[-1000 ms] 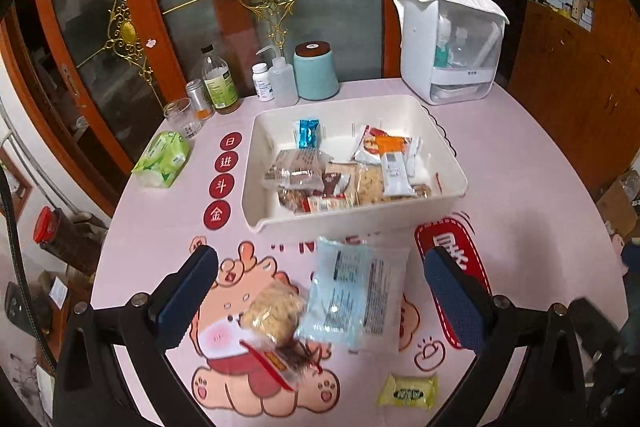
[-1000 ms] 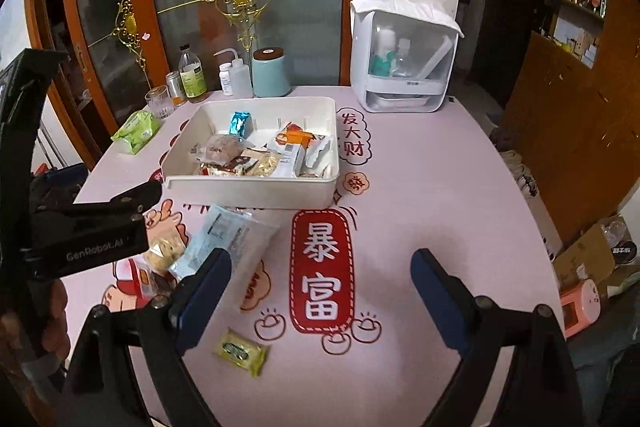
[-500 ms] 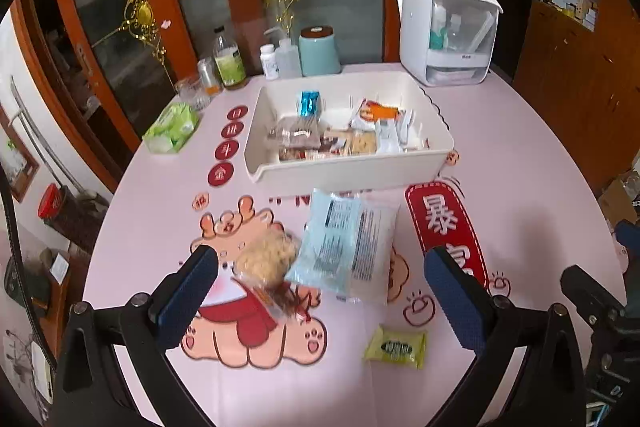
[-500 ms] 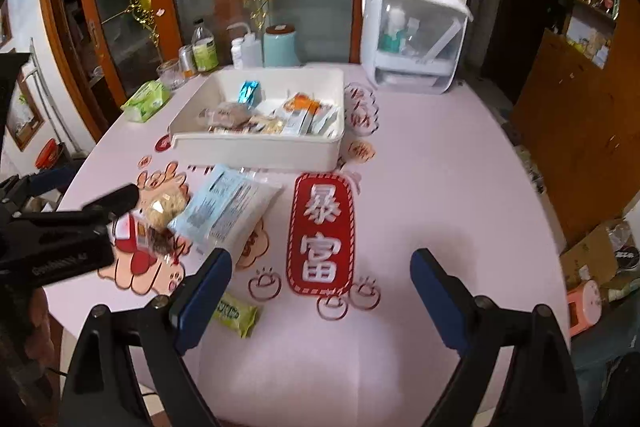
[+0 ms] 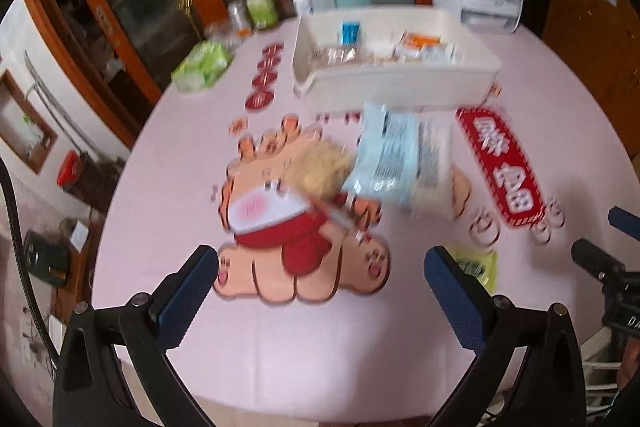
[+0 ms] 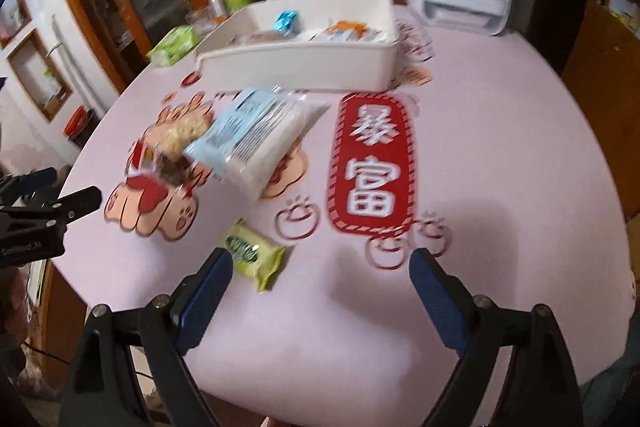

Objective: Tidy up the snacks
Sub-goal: 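Grasp the red-white snack box with the left gripper while the right grasps the green pack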

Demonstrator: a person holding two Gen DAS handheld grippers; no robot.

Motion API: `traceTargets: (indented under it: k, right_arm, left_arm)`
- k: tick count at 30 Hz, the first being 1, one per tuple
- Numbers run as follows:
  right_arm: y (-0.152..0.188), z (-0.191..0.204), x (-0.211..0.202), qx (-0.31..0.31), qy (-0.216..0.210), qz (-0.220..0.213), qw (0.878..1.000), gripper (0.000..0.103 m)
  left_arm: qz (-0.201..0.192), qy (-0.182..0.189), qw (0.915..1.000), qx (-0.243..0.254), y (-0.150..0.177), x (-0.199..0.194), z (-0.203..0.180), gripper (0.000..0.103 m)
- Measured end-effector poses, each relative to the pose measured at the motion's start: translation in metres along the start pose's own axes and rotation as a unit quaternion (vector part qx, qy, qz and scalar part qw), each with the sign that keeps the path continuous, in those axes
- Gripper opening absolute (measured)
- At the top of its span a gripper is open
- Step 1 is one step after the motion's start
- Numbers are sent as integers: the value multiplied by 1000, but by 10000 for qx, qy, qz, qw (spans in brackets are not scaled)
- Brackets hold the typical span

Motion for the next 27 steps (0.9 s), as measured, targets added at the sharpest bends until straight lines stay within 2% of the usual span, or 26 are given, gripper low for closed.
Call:
traceTargets:
  k: [6, 10, 17, 21, 24, 25, 26, 27]
  right_arm:
    - [9, 33, 29, -641, -32, 207, 9977, 90]
    - [7, 45, 47, -885, 6, 269, 9957, 90]
    - [1, 66, 69, -1441, 102, 294, 9891, 90]
    - [1, 77, 82, -1857, 259, 336, 9817, 90]
    - [3, 81, 93, -2070, 326, 464, 9767, 90]
    - [3, 82, 96, -2112, 325, 492, 9757, 89]
    - [3, 83, 96, -2126, 268, 457, 9757, 88]
    - [3, 83, 96, -2111, 184, 493, 9760, 80]
  left_arm:
    - [514, 71, 9982, -306, 25, 32, 23, 102]
    - [731, 323, 9945, -673, 27, 49, 36, 102]
    - [822, 831, 9856, -1219, 0, 68, 39, 102]
    - [991, 931, 9805, -1420, -21, 93, 35, 102]
    - [1237, 1061, 9724, -1671, -30, 117, 36, 102]
    - [1318, 1084, 9699, -1736, -31, 125, 36, 101]
    - [1395, 1093, 9679, -1781, -32, 134, 37, 93]
    - [1484, 1136, 9654, -1816, -32, 142, 36, 84]
Point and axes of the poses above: each gripper's, at about its wrist camera, not at the fingertips, and x roughly the way its jaws point, z to its left, y to its underside, the point moved 3 cm from there along x, roughly the way its jaws point, and after that the axes turned 5 degrees about y, right-handed, at the moved point
